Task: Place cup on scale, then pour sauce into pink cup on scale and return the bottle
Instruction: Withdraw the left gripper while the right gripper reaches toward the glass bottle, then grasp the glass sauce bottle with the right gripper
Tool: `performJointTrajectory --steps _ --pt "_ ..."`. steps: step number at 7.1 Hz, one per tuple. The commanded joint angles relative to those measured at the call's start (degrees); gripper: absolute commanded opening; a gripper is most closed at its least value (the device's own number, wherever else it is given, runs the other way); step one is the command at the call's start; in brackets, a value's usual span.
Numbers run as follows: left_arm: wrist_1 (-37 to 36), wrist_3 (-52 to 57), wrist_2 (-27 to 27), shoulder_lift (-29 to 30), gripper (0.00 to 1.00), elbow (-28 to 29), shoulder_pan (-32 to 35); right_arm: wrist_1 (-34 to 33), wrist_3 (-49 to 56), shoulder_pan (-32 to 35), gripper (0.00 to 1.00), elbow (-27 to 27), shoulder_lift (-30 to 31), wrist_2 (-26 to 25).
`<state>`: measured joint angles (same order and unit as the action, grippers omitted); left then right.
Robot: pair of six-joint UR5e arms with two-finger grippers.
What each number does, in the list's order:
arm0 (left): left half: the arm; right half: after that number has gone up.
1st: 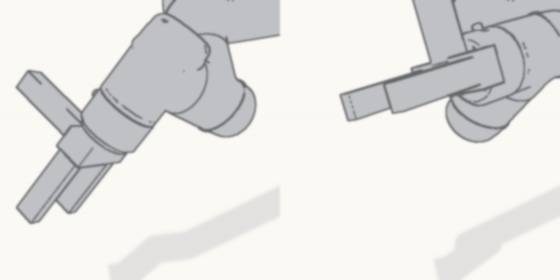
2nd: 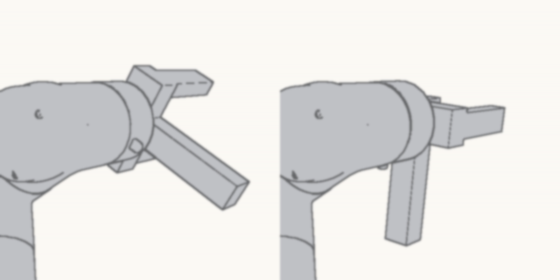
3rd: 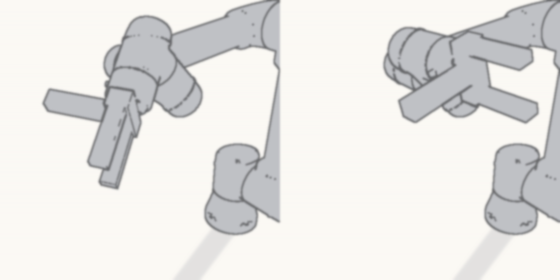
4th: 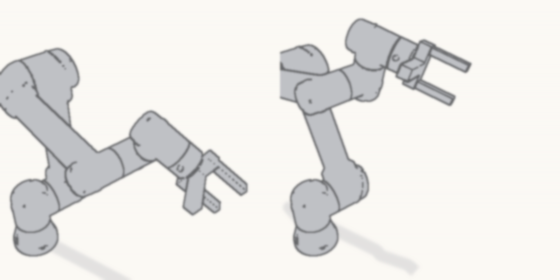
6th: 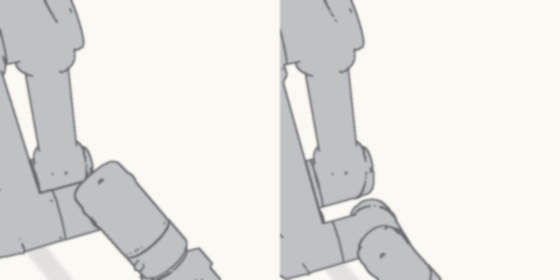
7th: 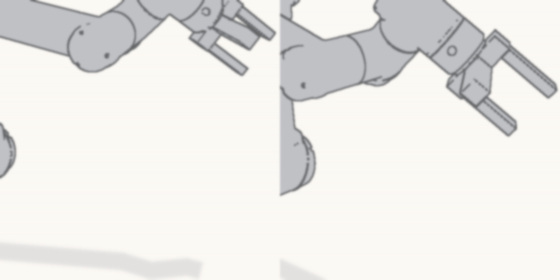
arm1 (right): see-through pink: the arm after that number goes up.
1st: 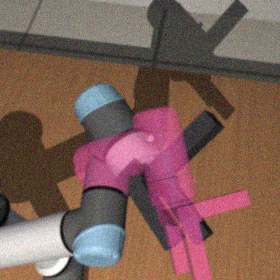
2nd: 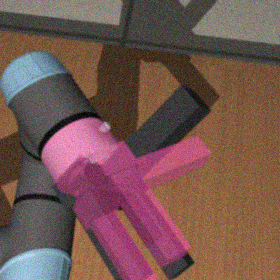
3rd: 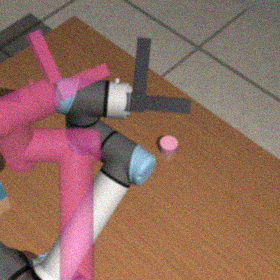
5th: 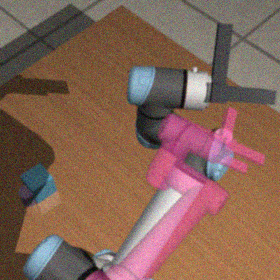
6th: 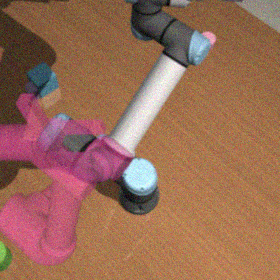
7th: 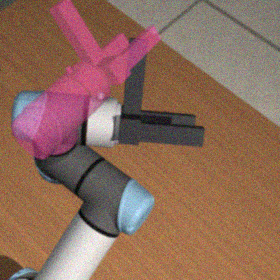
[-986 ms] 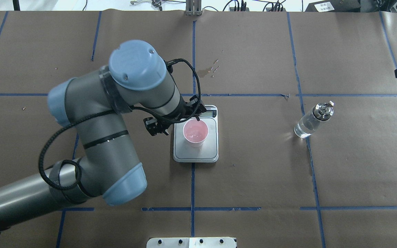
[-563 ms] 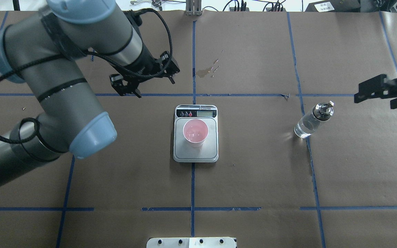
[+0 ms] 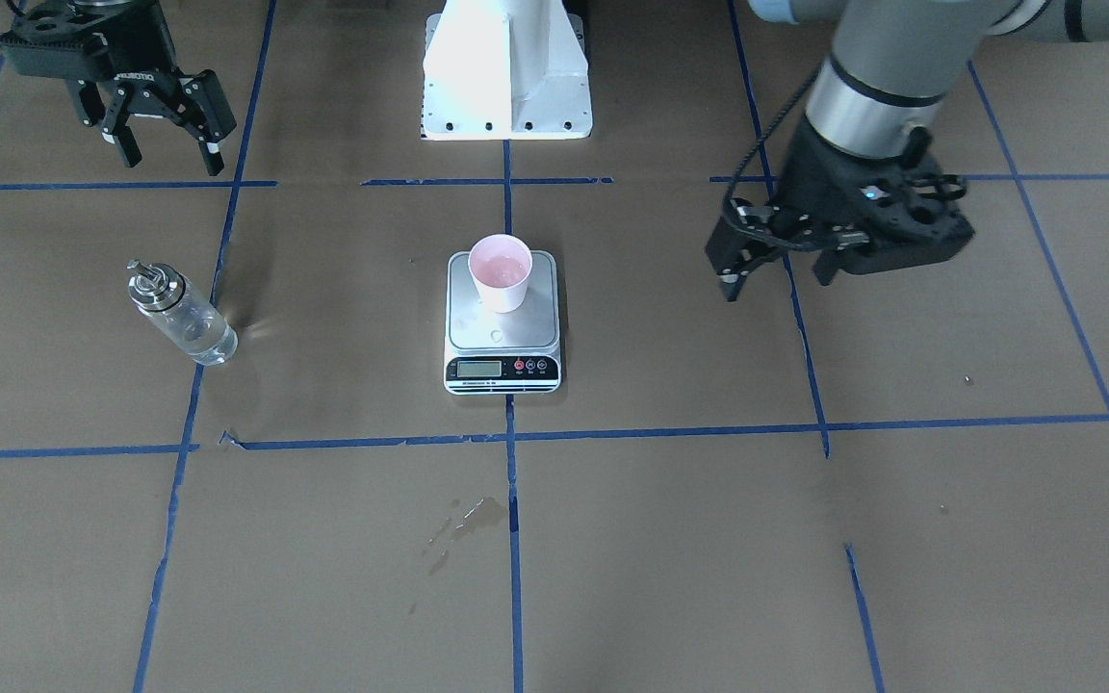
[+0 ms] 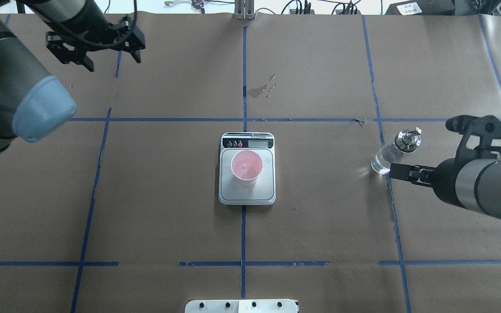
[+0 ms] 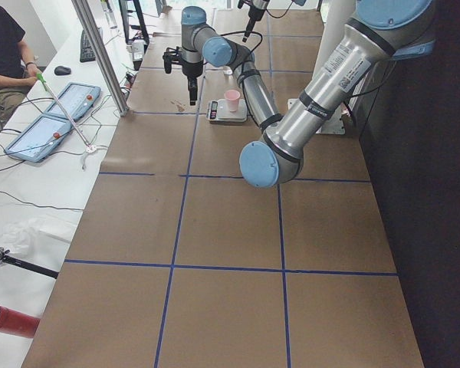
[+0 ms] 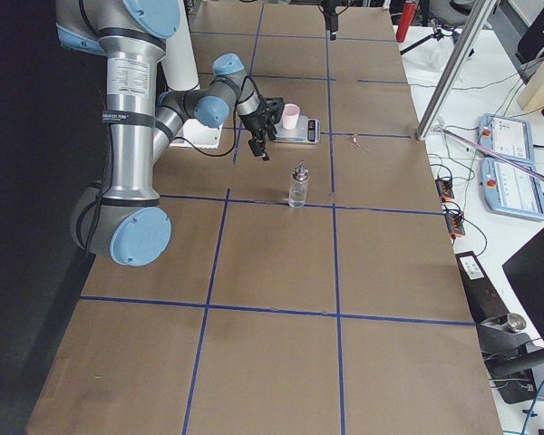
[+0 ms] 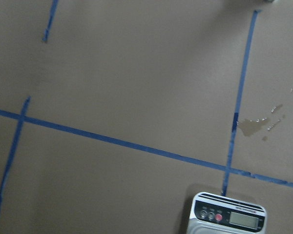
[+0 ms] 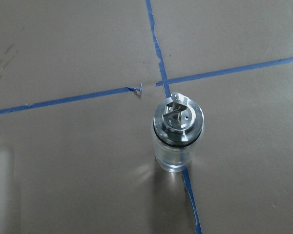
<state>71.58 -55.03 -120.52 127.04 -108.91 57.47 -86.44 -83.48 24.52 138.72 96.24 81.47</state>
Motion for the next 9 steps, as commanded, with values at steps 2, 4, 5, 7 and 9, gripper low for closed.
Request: performJointTrajectory --steps 2,4,5,7,9 --pt "0.05 16.94 0.63 -10.12 1.0 -1.66 5.1 9.44 -4.68 -7.38 1.0 -11.59 2.46 -22.7" --pt "2.33 19.17 1.16 -12.86 1.0 -1.31 5.11 9.97 -4.76 -8.09 1.0 -17.05 1.24 -27.13" --pt "2.25 19.35 3.07 -12.96 1.0 -1.31 5.2 9.97 -4.68 -8.09 1.0 -20.39 -1.9 -29.59" --pt "2.34 19.35 3.18 -12.96 1.0 -1.13 5.2 9.97 -4.5 -8.09 1.0 -22.88 -3.34 -31.01" --pt "2.25 19.26 3.18 -12.96 1.0 -1.22 5.2 10.93 -4.41 -8.35 1.0 -23.93 -3.52 -31.98"
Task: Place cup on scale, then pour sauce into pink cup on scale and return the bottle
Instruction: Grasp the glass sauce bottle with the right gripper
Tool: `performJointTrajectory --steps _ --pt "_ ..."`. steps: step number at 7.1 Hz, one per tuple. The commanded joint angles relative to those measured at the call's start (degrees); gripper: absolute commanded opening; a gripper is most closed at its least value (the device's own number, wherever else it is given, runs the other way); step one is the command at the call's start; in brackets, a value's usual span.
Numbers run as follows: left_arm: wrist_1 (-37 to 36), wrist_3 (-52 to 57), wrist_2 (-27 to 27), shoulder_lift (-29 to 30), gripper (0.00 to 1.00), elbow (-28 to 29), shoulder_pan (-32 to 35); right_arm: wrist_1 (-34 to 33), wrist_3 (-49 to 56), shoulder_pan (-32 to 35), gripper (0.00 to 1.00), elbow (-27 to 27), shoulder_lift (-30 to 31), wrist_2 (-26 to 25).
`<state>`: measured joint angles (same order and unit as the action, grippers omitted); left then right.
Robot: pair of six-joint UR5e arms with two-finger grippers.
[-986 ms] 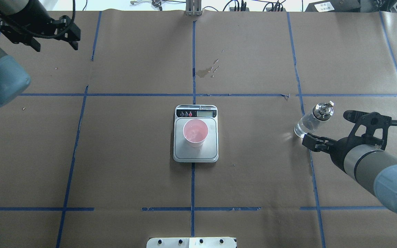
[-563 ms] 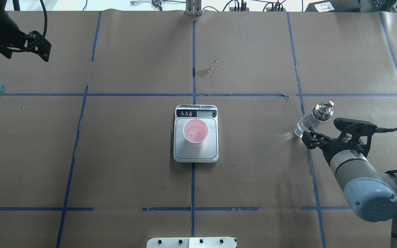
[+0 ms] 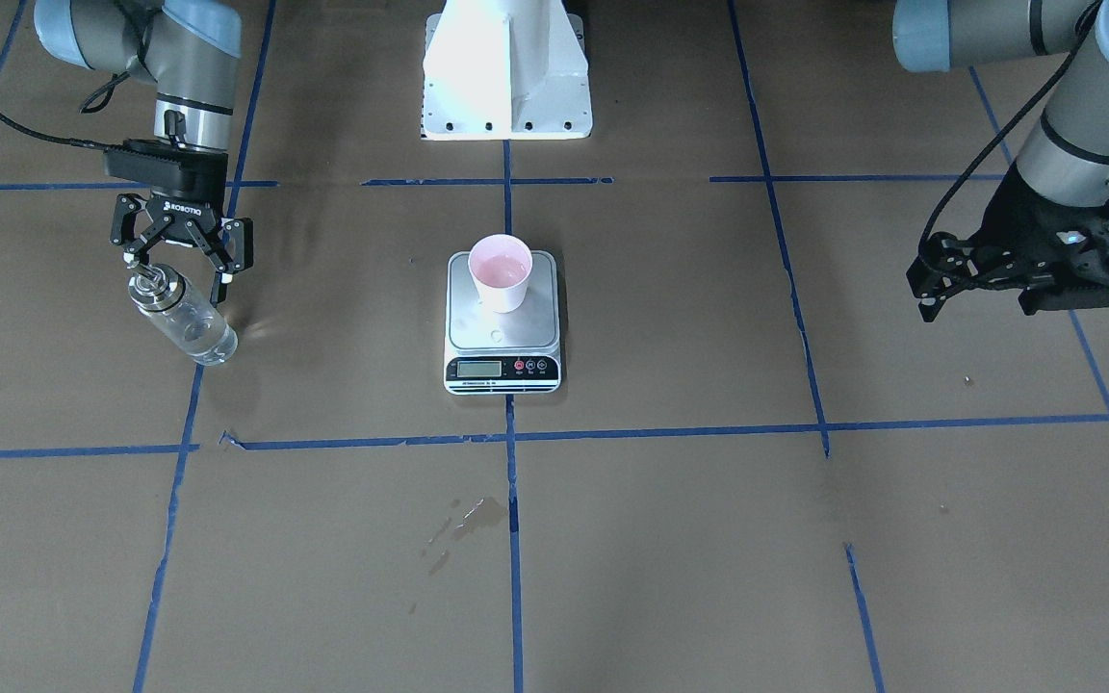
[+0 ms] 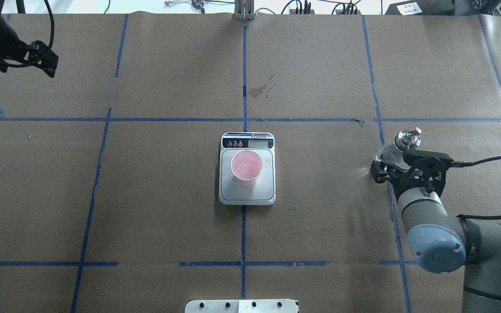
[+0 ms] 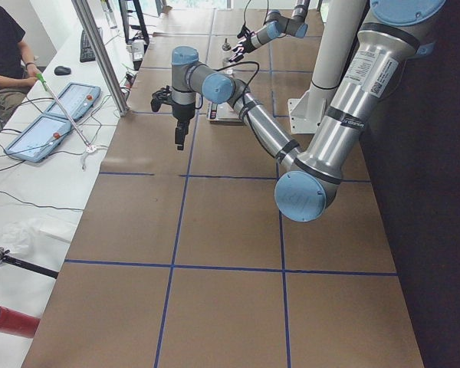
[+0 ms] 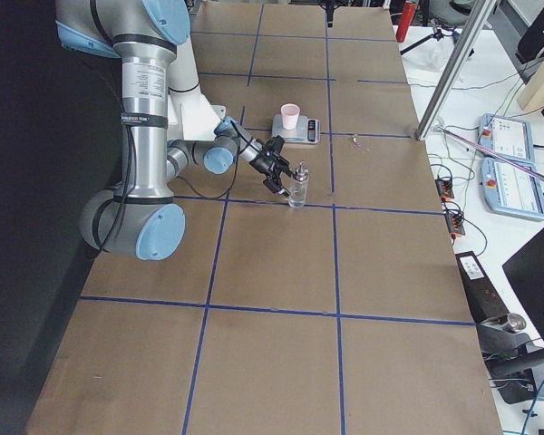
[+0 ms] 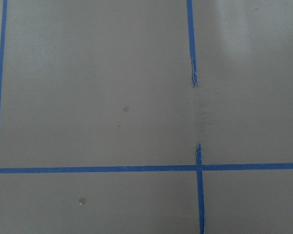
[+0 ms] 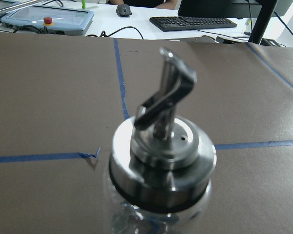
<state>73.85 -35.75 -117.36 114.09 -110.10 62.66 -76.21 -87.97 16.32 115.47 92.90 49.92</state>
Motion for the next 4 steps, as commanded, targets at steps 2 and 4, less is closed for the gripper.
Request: performJointTrajectory --steps 2,4 --pt "-0.02 -0.11 0.03 -0.01 1.0 -0.29 0.35 0.98 0.34 -0.32 1.0 -1.91 -0.79 -0.44" --pt "-0.02 -0.2 0.03 -0.18 1.0 -0.38 0.71 0.98 0.52 -0.23 1.0 -3.58 -1.76 -0.53"
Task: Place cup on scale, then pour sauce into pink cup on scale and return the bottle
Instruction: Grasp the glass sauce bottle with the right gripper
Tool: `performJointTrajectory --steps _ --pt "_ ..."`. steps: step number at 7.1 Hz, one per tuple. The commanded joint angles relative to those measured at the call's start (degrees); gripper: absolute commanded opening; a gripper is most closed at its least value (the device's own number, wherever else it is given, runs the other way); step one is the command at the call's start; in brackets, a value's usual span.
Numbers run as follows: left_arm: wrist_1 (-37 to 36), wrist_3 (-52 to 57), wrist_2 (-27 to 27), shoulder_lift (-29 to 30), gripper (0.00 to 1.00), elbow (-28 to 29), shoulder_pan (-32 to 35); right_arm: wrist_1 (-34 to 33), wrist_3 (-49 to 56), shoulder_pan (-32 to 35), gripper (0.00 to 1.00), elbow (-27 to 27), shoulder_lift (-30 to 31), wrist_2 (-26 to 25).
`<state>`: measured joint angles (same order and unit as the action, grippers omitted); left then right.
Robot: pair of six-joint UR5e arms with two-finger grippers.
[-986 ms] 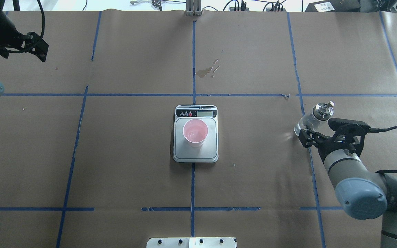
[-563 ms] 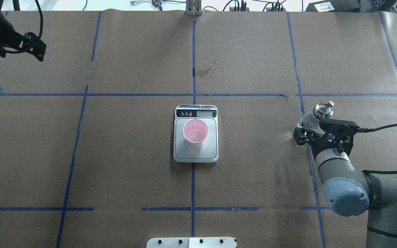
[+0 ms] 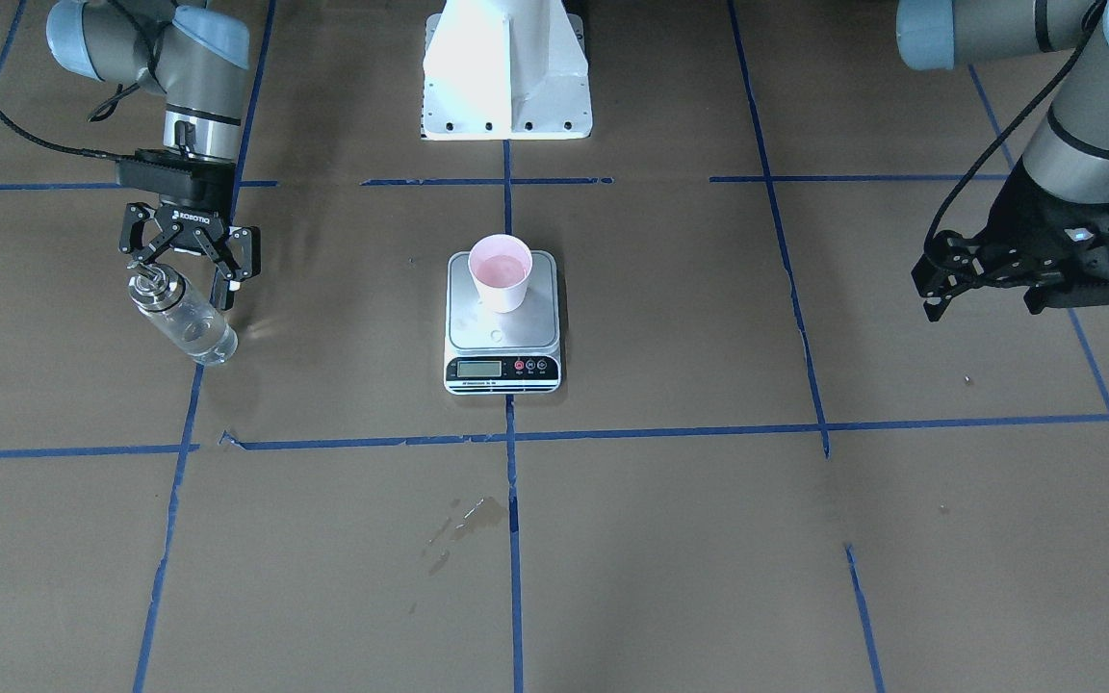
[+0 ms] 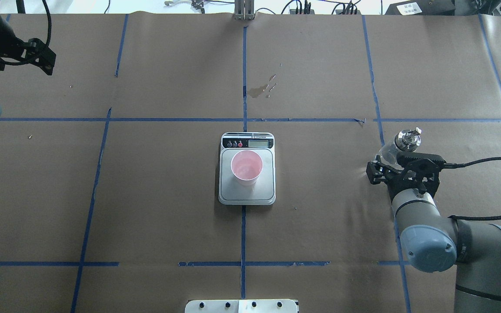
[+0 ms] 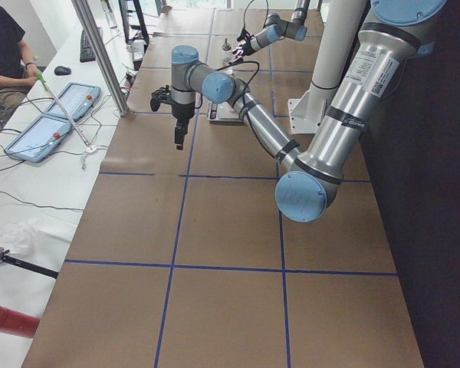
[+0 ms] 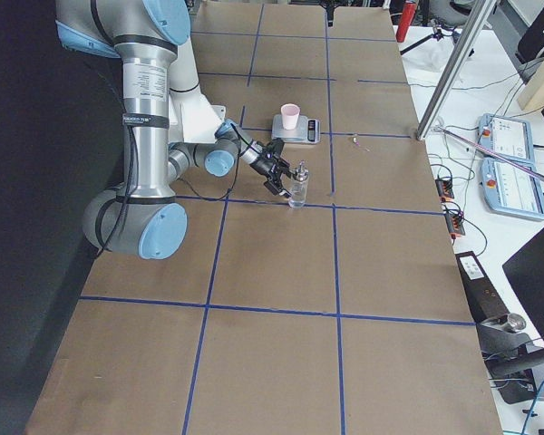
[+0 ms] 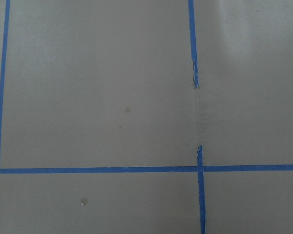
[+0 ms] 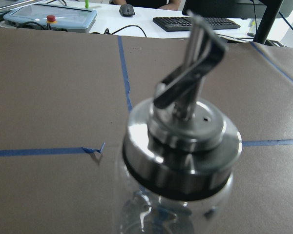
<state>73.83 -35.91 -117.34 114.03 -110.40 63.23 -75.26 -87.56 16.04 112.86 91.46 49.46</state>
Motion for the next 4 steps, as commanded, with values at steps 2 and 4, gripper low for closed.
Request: performJointTrajectory --steps 2,4 --pt "-0.09 -0.74 0.0 -0.03 1.0 -0.17 0.14 0.11 0.2 0.04 1.0 -1.42 -0.32 -0.42" --pt "-0.09 -0.83 0.0 0.06 1.0 -0.43 0.14 0.11 0.37 0.91 1.0 -1.86 -0.32 -0.42"
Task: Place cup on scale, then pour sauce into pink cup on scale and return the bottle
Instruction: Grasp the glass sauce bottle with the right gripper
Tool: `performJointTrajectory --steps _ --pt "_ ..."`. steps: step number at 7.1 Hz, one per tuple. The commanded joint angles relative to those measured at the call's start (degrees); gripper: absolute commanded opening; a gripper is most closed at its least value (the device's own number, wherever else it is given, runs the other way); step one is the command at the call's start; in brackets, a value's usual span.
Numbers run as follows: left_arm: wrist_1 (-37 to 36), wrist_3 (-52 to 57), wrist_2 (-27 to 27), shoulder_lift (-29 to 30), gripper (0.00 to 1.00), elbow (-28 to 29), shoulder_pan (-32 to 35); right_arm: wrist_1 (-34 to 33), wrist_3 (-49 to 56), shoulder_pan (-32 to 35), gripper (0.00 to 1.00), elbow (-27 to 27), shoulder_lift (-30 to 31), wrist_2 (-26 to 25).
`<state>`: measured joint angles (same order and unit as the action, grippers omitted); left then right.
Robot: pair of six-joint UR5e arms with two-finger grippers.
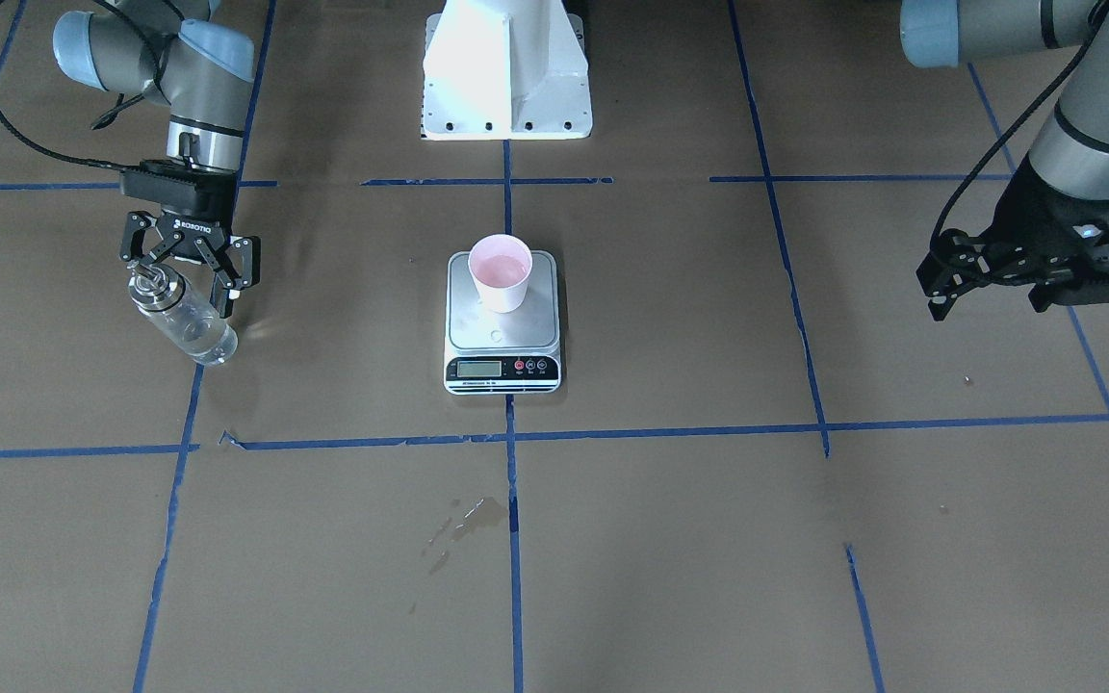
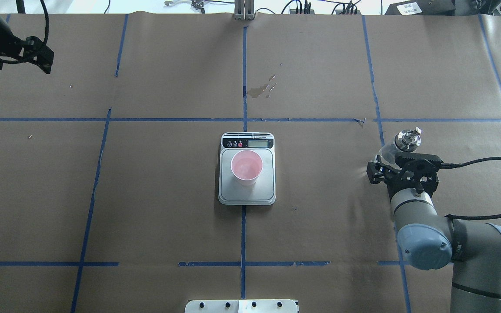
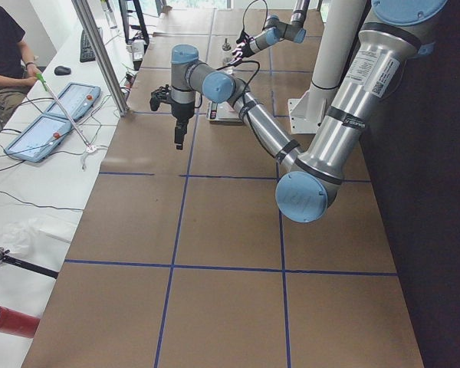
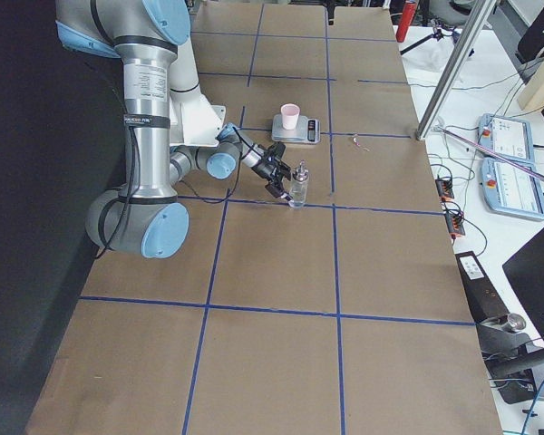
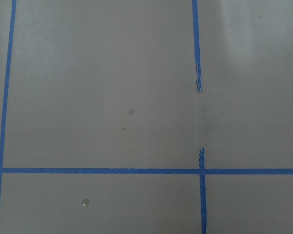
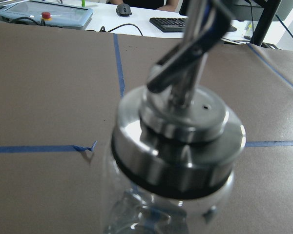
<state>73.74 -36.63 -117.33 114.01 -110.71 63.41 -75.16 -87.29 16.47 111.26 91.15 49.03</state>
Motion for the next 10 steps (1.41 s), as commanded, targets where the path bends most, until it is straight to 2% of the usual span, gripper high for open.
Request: performJointTrajectory --steps 1,7,8,9,10 --pt "0.0 -0.11 0.0 0.07 1.0 -0.12 0.04 0.01 0.54 1.02 1.0 -0.69 -0.09 0.01" --pt "-0.09 -0.2 -0.09 0.07 1.0 -0.3 0.04 -0.17 3.27 2.78 0.98 -1.39 -2.11 0.36" --pt "-0.09 -0.2 -0.18 0.07 1.0 -0.3 0.04 -0.17 3.27 2.78 0.95 -1.83 -2.55 0.36" --pt "-0.09 -0.2 -0.18 0.07 1.0 -0.39 0.04 -0.17 3.18 2.78 0.57 -2.01 -3.51 0.36" --pt "-0.27 -0.29 -0.26 0.07 1.0 -1.0 0.04 -0.17 3.26 2.95 0.07 -2.01 -4.13 0.36"
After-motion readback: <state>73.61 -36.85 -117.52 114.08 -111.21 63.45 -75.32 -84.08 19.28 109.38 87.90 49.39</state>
